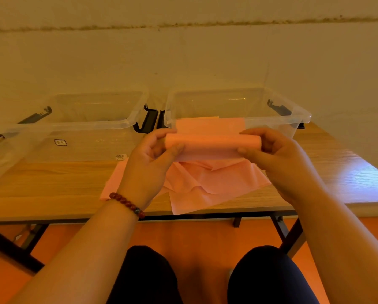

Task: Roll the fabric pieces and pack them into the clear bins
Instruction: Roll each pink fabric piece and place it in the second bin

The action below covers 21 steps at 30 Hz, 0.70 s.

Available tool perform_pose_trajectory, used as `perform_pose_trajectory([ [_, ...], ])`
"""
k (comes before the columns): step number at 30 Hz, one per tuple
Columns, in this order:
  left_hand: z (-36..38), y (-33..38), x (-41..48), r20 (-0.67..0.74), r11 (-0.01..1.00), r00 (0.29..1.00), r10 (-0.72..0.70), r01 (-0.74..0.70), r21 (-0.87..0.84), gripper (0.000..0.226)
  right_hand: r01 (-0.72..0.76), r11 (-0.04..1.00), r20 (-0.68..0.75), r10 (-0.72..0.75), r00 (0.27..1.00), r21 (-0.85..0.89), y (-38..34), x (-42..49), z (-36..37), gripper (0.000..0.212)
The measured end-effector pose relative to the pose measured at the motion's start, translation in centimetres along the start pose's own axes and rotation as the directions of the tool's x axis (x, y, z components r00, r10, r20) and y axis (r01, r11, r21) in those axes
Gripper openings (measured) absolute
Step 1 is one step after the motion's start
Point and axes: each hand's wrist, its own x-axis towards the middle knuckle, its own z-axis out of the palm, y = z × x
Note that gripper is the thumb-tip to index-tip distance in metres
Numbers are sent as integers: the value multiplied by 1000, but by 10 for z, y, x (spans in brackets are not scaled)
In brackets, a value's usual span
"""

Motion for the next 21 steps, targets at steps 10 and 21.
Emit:
perform_pose_trajectory([
  [10,10,-15,1,-41,994,995,-89,91,67,9,-44,997,-86,39,996,-56,13,2,4,10],
  [21,13,-8,7,-56,987,987,-150,146,-74,17,7,999,-32,-5,999,45,4,4,5,39],
])
